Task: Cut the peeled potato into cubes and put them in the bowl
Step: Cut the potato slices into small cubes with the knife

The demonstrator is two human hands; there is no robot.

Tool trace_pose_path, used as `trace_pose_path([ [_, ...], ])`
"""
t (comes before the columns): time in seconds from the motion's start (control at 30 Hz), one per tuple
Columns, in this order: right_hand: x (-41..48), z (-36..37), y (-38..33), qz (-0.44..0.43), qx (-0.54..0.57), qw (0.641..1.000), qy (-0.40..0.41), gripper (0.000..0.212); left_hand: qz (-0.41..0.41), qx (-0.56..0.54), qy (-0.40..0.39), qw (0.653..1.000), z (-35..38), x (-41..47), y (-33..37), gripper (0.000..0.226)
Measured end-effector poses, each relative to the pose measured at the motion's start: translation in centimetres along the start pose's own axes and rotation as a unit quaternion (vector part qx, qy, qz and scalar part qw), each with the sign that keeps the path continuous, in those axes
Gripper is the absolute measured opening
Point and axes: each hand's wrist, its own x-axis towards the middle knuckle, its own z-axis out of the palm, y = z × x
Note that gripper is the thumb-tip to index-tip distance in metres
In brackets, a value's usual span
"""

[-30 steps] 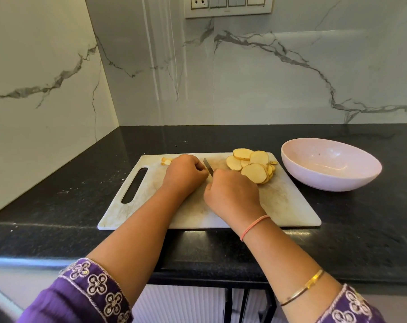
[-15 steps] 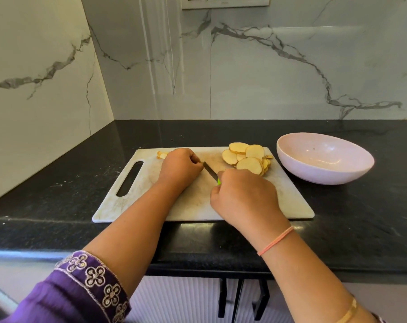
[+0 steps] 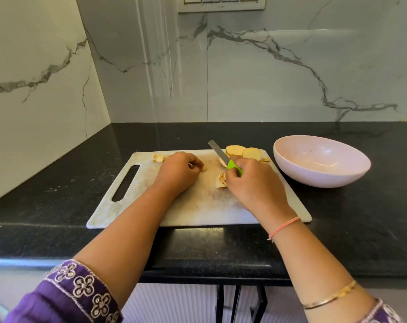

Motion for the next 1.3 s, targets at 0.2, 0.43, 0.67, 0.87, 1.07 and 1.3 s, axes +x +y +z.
trace_pose_path([
  [0.2,0.0,0.8,0.9,0.023,0.065,0.998,0.001,0.040,-0.046,0.060,0.063,0.995,-0.8,0.6,-1.1,0.031],
  [0.43,0.1,1.3,1.0,0.025,0.071,0.997,0.008,0.041,-0.016,0.066,0.074,0.995,-0.9,0.8,-1.3,0.029],
  [0.67,0.2,1.5,1.2,0.044,0.081,0.996,0.013,0.041,0.085,0.070,0.017,0.994,0.4,0.4,-0.2,0.018],
  [0.87,0.1,1.1,1.4,0.064,0.123,0.990,0.010,0.034,-0.050,0.072,0.097,0.991,-0.7,1.0,-2.0,0.026],
  [1.07,0.4,0.9,1.6,0.093,0.185,0.978,0.020,0.031,-0.028,0.047,0.108,0.993,-1.1,0.7,-1.6,0.028],
  [1.3,0.6,0.9,1.9,0.110,0.229,0.967,0.030,0.025,0.170,-0.078,-0.039,0.982,-0.4,-1.2,1.5,0.011],
])
